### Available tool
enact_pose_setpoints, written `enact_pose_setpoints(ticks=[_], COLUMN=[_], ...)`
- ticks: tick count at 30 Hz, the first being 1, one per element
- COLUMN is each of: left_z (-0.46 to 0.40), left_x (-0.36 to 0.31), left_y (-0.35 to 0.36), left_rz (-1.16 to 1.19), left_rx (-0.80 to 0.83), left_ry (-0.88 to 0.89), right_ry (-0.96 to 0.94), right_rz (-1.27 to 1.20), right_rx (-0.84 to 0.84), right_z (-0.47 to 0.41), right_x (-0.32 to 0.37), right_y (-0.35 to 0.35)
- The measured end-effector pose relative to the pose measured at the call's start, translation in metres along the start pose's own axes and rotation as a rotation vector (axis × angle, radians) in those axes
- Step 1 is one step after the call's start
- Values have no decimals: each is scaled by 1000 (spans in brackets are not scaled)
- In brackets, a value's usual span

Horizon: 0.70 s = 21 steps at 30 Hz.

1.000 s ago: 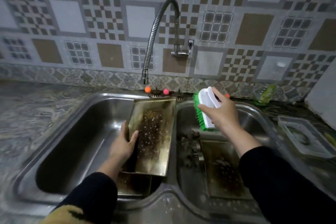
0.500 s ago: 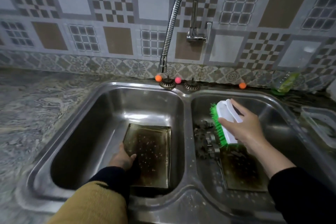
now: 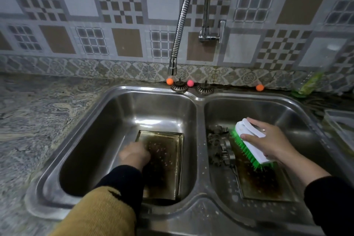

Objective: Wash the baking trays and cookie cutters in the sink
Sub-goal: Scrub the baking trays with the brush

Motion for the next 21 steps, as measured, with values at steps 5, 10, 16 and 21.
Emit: enact_pose_setpoints(ticks=[5, 10, 16, 21], left_z=[30, 82, 93, 78], left_x=[-102, -206, -286, -304], left_y=[-35, -31, 84, 152], left_rz=[-111, -64, 27, 24], left_rx=[-148, -203, 210, 366], left_ry=[276, 527, 617, 485], right_ry=[-14, -38, -56, -39], right_rz=[83, 183, 181, 155], right_rx=[35, 38, -188, -338], right_z=[-4, 0, 11, 1], right_x=[-14, -28, -55, -101], right_y=[-21, -68, -178, -255])
Point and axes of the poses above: each hand's wrist, its own z-axis away from the middle knuckle, its own y-axis out of the palm, x = y × z, the point moved 9 cm from there along -z, towards the middle knuckle, and after that the axes turned 14 degrees about x, right-handed, at the moved point
